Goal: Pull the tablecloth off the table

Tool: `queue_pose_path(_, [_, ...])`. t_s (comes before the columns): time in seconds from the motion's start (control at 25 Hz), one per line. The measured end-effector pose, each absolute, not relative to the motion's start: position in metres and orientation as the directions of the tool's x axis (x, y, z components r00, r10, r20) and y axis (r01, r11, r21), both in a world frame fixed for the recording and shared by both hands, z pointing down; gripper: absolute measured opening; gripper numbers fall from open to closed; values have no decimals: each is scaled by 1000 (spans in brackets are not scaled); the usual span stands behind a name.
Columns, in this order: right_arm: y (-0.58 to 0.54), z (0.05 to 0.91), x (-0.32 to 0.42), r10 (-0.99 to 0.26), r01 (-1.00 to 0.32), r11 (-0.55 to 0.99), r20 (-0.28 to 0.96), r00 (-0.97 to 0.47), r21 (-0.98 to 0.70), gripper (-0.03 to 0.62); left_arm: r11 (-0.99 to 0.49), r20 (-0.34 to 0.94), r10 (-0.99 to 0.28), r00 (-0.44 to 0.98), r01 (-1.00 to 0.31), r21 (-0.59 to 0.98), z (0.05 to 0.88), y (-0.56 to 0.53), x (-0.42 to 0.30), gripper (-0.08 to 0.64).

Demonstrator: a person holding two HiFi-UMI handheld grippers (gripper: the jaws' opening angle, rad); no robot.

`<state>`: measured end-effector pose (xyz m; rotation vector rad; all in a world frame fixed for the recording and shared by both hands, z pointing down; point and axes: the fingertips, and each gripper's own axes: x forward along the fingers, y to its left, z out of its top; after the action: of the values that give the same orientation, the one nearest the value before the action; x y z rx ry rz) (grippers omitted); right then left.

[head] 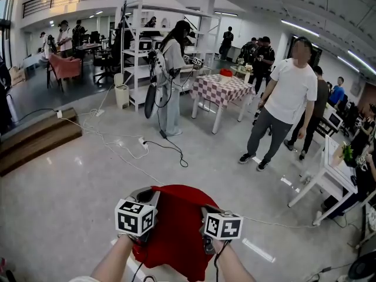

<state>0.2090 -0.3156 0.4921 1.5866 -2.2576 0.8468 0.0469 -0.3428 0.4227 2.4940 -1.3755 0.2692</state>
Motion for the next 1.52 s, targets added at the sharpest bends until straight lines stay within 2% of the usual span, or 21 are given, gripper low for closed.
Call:
queue_pose_path(0.72, [-339, 425, 215, -838, -935, 250, 428, -339, -252, 28, -543, 244, -800, 549, -834, 97, 371, -360, 49, 18])
queue_pose_path(0.92, [-343, 396, 221, -868, -946, 234, 389, -307, -225, 28, -584, 205, -786, 583, -810, 60, 343, -366, 56, 18])
queue_pose_path(1.16, [-341, 383, 230, -876, -959, 217, 398, -273, -181, 28, -602, 209, -776, 595, -798, 38, 333, -372, 66, 18])
queue_pose_path(1.52, [-331, 344, 237, -919, -977, 131, 349, -184, -171, 28, -696, 164, -708, 687, -718, 7, 299, -379, 77, 18])
